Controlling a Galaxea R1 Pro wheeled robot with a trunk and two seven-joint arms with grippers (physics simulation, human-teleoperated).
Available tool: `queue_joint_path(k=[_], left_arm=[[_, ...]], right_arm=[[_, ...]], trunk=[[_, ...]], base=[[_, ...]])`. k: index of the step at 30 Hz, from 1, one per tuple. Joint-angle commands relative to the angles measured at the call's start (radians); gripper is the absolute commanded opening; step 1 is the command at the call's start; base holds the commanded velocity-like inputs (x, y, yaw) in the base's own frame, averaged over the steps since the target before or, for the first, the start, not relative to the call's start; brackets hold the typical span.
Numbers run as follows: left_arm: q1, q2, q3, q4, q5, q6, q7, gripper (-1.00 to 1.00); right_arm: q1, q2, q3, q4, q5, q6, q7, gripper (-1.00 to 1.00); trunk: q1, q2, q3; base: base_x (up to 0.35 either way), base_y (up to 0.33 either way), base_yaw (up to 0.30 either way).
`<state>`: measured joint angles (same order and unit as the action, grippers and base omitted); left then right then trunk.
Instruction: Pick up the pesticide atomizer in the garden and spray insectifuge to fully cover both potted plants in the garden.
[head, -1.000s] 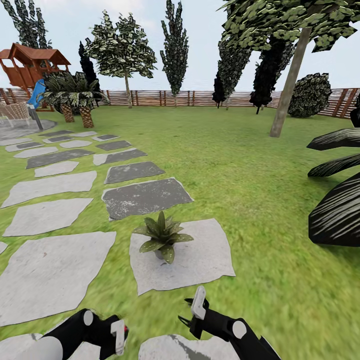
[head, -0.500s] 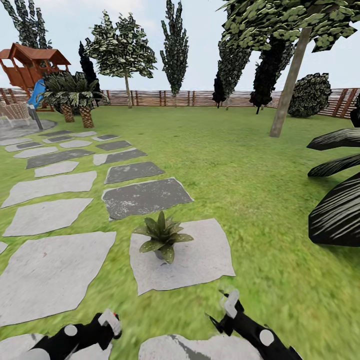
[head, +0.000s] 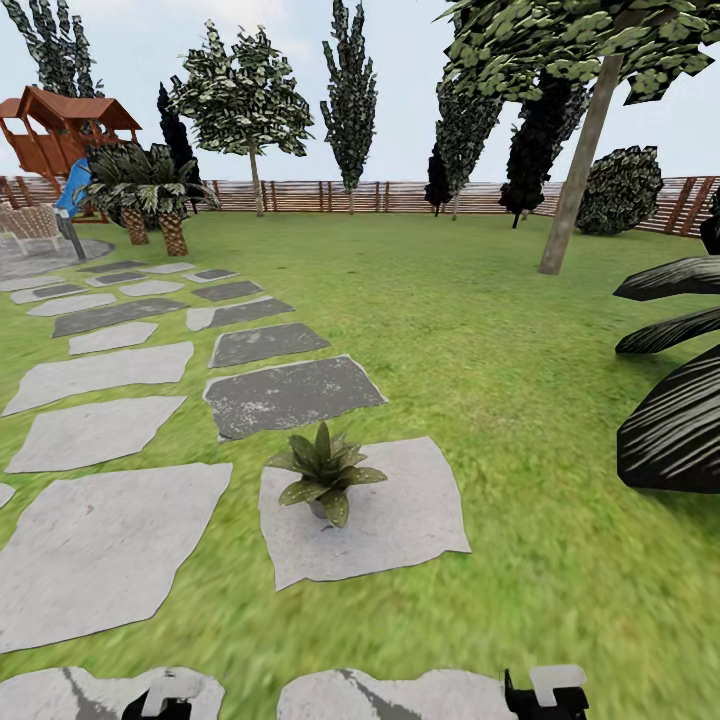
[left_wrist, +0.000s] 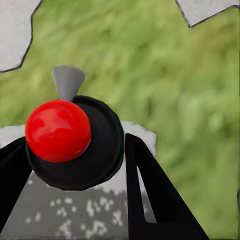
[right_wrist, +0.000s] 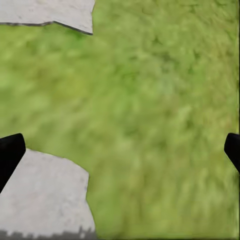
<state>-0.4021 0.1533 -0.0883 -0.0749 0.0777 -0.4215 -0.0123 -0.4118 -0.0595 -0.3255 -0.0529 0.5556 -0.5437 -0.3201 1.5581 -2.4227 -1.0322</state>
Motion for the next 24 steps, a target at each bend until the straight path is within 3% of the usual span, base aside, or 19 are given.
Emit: queue_joint_path(k=[1,3,10,17,24], left_arm=[[0.0,0.0,-0.008,0.007,0.031,-0.003,-0.001,-1.0],[0.0,-0.001,-0.009,0.011,0.059,-0.004,-0.002,-1.0],[0.0,-0.015,-0.013,0.012,0.066,-0.002,-0.017,-1.0],[0.001,-0.012,-0.012,0.012,0.073,-0.005,-0.004,-1.0],[0.016,-0.009,-0.01,0.012,0.076,-0.005,-0.002,-1.0]], right_arm=[[-0.001,0.001,-0.005,0.004,0.011,-0.005,-0.017,1.0],[-0.001,0.003,-0.005,0.007,0.011,-0.007,-0.024,1.0],[-0.001,0.026,-0.007,0.016,0.007,-0.014,-0.027,1.0],[-0.001,0.029,-0.02,0.015,0.007,-0.016,-0.029,1.0],[-0.001,0.03,-0.02,0.019,0.007,-0.018,-0.029,1.0]], trunk=[[0.0,0.0,-0.001],[0.0,0.0,-0.001],[0.0,0.0,-0.001],[0.0,0.0,-0.002],[0.0,0.0,-0.005]], base=[[0.0,0.0,0.0],[0.0,0.0,0.0],[0.0,0.0,0.0],[-0.009,0.009,0.243],[-0.2,0.189,0.275]])
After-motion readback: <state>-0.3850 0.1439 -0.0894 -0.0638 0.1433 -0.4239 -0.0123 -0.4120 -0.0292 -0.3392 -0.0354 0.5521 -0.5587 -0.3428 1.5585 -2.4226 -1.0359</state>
